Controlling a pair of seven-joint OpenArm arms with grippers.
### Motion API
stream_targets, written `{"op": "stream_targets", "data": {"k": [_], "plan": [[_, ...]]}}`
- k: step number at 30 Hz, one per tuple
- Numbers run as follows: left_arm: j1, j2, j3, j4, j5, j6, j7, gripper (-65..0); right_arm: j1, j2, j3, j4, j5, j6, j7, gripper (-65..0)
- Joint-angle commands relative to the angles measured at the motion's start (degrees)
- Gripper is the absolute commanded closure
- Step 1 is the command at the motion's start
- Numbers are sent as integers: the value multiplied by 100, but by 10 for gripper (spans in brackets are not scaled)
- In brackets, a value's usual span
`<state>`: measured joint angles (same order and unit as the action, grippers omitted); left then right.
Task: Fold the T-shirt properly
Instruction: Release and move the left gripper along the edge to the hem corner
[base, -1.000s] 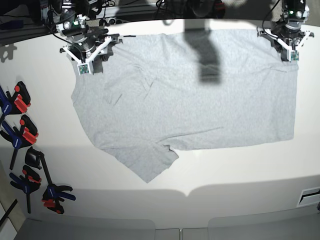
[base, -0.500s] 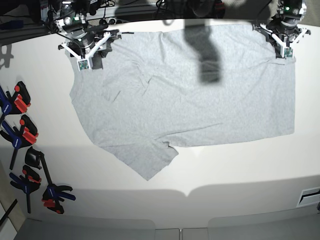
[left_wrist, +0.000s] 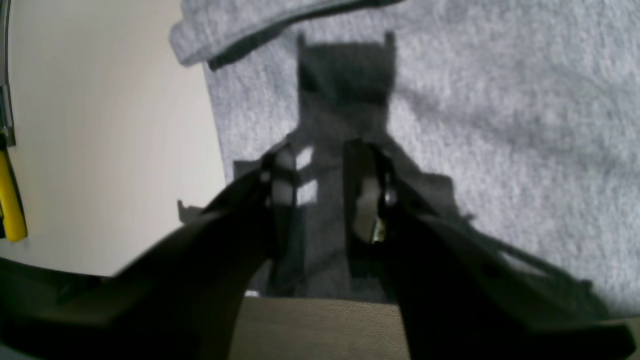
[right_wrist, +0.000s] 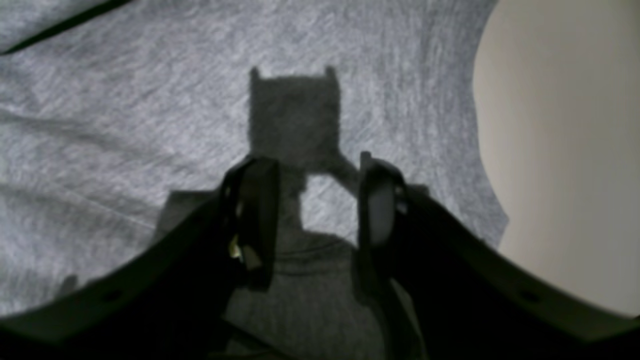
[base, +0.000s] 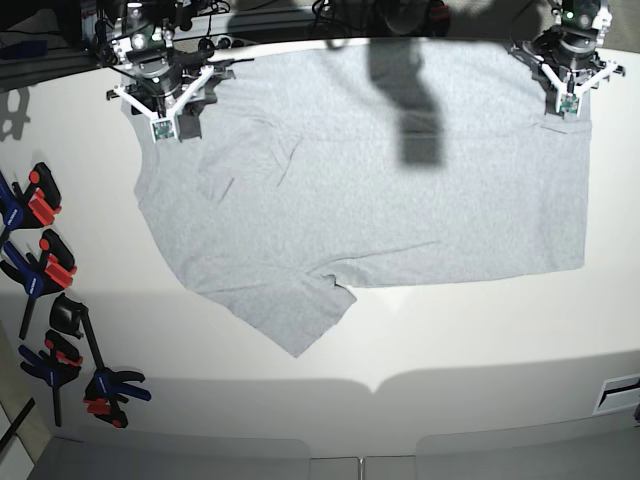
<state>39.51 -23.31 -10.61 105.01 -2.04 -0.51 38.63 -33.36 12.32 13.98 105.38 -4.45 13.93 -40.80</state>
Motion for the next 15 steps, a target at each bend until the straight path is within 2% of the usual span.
{"op": "stream_targets", "data": {"k": [1, 8, 15], "plan": [[61, -37, -28, 48, 52, 7, 55, -164, -94, 87, 33, -37, -247, -96, -363, -260], [15, -37, -28, 396, 55, 9, -264, -164, -92, 101, 33, 286, -245, -153, -286, -260], [15, -37, -28, 1180, 181, 31, -323, -164, -92, 101, 33, 850, -245, -153, -269, -260]]}}
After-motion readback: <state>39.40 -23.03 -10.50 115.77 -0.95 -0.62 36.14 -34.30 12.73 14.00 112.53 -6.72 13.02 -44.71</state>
